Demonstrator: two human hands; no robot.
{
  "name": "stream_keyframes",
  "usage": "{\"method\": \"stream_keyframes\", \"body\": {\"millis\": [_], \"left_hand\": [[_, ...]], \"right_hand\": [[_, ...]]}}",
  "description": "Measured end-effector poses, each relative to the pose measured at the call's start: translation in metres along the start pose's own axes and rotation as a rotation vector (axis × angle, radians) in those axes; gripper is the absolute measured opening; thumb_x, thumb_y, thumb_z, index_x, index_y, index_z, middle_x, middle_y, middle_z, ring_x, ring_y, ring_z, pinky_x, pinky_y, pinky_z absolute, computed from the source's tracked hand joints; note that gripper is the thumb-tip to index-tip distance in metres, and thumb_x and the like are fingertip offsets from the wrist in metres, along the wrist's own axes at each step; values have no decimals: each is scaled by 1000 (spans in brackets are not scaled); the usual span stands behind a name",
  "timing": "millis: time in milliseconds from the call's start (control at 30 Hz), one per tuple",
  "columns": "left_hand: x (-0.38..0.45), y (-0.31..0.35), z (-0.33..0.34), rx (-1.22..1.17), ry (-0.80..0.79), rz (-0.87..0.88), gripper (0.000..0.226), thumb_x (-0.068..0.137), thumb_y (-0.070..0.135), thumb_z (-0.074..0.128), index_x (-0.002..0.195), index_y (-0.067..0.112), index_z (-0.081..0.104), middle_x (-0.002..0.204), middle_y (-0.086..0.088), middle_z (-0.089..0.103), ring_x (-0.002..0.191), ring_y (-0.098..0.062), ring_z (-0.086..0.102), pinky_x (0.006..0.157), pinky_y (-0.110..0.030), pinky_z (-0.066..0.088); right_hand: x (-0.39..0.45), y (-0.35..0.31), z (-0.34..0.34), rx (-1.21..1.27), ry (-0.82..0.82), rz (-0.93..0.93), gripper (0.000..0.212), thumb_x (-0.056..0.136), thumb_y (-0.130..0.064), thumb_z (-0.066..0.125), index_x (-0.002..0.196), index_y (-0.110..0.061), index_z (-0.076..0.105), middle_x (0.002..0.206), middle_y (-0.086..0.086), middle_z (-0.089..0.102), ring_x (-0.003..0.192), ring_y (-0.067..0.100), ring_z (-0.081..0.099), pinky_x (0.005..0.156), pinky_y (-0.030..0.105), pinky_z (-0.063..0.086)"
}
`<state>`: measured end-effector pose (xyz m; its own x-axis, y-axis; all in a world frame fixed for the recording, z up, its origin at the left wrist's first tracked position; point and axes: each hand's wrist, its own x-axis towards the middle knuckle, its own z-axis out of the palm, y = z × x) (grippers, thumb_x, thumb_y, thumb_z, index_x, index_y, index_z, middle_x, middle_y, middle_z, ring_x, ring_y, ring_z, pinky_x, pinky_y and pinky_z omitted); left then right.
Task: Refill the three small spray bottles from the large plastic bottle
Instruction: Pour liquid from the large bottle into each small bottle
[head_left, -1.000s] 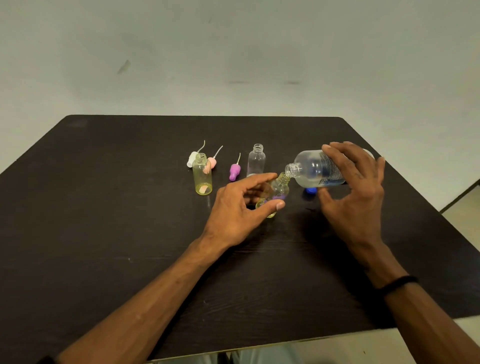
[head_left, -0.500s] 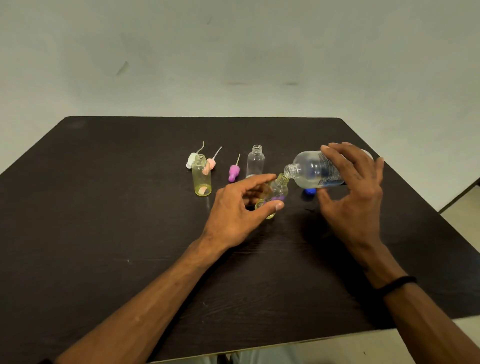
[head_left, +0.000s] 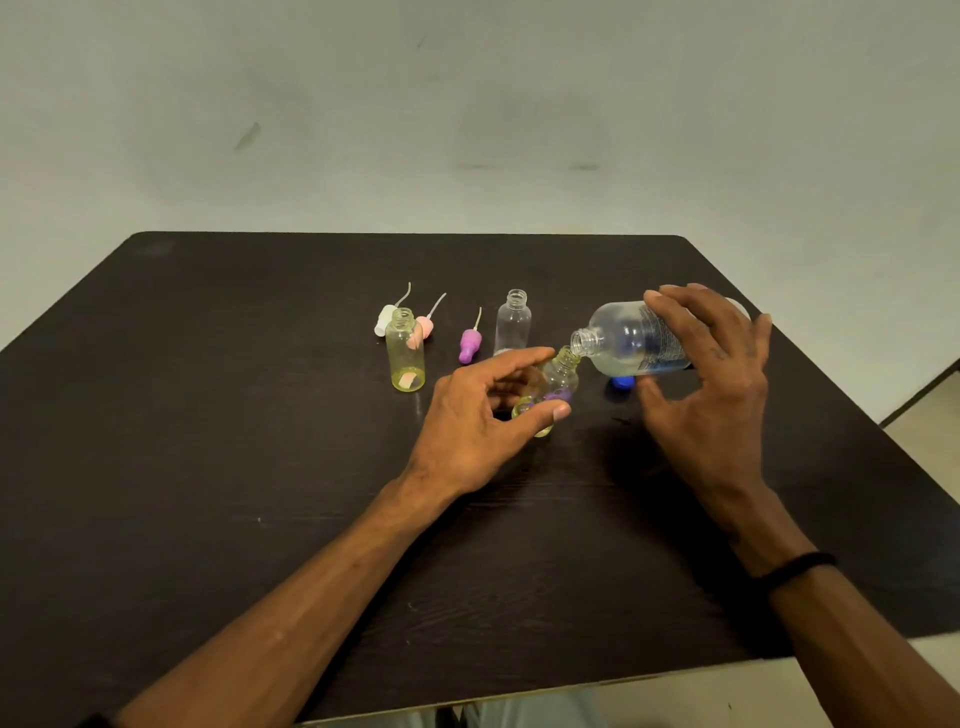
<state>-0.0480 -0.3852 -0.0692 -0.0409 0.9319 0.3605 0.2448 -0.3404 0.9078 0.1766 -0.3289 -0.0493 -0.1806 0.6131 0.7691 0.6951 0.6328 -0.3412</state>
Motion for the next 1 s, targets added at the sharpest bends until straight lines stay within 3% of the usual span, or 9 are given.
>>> {"method": "stream_keyframes", "body": {"millis": [167,467,1000], "left_hand": [[0,0,0,-8,8,-1,57,82,22,89,136,21,69,110,4,77,103,-11,74,93,-21,59],[1,-3,0,-16,-2,-10,58,83,23,89,137,21,69,112,2,78,104,-15,75,96,-31,61],[1,-2,0,-18,-5,-5,57,83,22,89,137,20,68,111,0,79,105,-16,75,96,-29,61]], "right_hand": [[0,0,0,0,-2,2,83,73,6,83,147,-21,56,150,7,54,147,21,41,122,77,8],[1,0,0,-7,4,-15,81,73,4,80,146,-20,57,149,7,55,147,25,43,121,77,8],[0,0,0,-10,6,-15,83,72,8,82,146,-19,57,149,6,54,147,23,42,122,76,8]]}}
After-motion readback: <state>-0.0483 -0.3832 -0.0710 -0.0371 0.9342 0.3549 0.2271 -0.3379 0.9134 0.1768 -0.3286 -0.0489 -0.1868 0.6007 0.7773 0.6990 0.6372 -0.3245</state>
